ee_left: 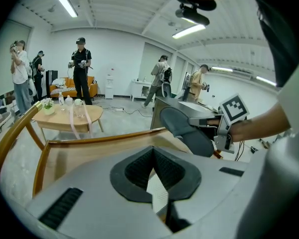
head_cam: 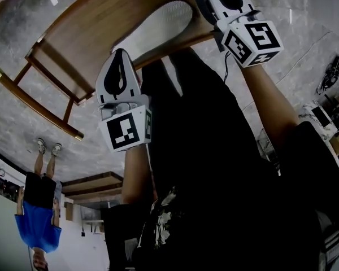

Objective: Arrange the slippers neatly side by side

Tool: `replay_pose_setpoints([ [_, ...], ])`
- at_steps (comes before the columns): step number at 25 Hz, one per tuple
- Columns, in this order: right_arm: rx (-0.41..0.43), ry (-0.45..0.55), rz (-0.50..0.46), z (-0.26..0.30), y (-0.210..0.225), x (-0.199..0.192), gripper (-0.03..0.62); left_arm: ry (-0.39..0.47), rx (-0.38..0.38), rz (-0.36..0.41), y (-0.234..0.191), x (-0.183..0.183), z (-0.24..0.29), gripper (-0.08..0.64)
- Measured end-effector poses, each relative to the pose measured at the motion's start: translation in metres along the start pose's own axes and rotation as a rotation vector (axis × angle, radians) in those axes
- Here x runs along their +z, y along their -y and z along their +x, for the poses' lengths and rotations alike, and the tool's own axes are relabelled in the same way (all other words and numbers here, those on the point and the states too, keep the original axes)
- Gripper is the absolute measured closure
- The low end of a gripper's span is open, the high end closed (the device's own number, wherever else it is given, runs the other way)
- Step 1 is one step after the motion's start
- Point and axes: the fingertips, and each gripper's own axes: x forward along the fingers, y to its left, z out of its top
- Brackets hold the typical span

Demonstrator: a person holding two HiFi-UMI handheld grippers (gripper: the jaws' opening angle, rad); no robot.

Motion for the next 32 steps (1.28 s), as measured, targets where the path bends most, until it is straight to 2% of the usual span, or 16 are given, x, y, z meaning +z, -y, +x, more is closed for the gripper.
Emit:
replay_pose_setpoints([
  [3,-0.018,-0.021,0.047,0.001,0.011,-0.009,0.565,-0.004,-0.003,0.008,0.003,0.001,0.002,0.561],
  [7,-0.037,-0.039,0.210,0.000,0.024,-0.024,0.565,-0.010,-0.002,0.003,0.004,0.000,0.004,0.560],
  [15,-0.062,-0.061,0.232,-0.002,0.040,-0.043,0.563,-0.011,0.007,-0.001,-0.001,-0.002,0.003,0.561],
  [20,-0.036,-0.070,0.252,0.007,0.032,-0.053,0.563,-0.021,0.004,-0.002,-0.002,-0.007,0.003,0.561],
  [25,-0.021,-0.080,0.364,0.012,0.012,-0.066,0.563,-0.025,0.009,0.000,-0.005,-0.009,0.001,0.561],
  [29,0.009,-0.102,0.290,0.020,-0.009,-0.075,0.561,-0.033,0.017,0.000,-0.007,-0.010,0.001,0.560],
  [32,-0.007,-0.111,0.236,0.023,-0.009,-0.079,0.552,-0.030,0.008,0.002,-0.007,-0.010,0.001,0.561],
])
